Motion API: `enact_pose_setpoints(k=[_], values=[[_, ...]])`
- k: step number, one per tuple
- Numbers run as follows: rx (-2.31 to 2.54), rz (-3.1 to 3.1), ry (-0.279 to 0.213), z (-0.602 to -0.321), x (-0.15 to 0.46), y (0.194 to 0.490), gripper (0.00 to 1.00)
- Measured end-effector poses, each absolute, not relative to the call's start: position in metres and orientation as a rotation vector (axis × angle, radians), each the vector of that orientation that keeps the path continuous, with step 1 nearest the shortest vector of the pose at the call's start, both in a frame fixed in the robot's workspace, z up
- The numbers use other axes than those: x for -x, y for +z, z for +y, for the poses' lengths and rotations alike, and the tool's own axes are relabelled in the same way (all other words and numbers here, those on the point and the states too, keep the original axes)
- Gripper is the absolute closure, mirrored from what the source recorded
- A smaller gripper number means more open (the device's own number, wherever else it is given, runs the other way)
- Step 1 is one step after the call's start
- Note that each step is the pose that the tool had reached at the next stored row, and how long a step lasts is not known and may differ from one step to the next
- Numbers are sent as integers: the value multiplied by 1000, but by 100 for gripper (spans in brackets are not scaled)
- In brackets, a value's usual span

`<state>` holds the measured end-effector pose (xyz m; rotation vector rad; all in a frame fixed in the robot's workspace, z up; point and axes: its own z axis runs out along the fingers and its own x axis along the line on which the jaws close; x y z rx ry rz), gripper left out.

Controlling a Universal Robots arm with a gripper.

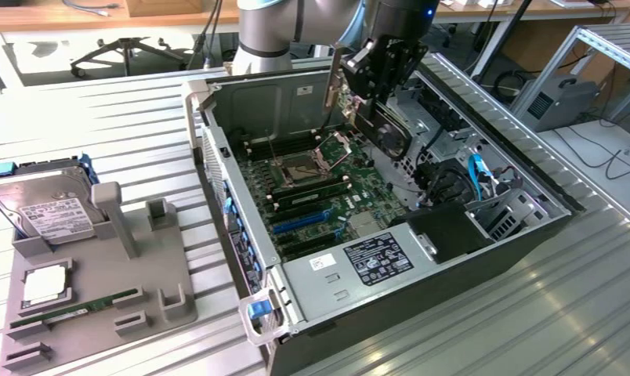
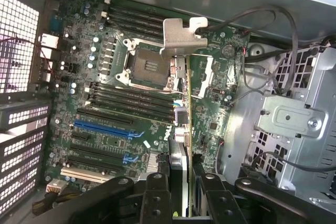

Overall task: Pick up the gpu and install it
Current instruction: 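Insert the gpu into the slot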

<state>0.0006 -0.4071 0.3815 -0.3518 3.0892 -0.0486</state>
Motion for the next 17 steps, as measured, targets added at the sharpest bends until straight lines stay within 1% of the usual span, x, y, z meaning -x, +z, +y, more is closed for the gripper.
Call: enact_pose_setpoints(k=[17], values=[[382, 3085, -52, -407, -1, 381, 73]])
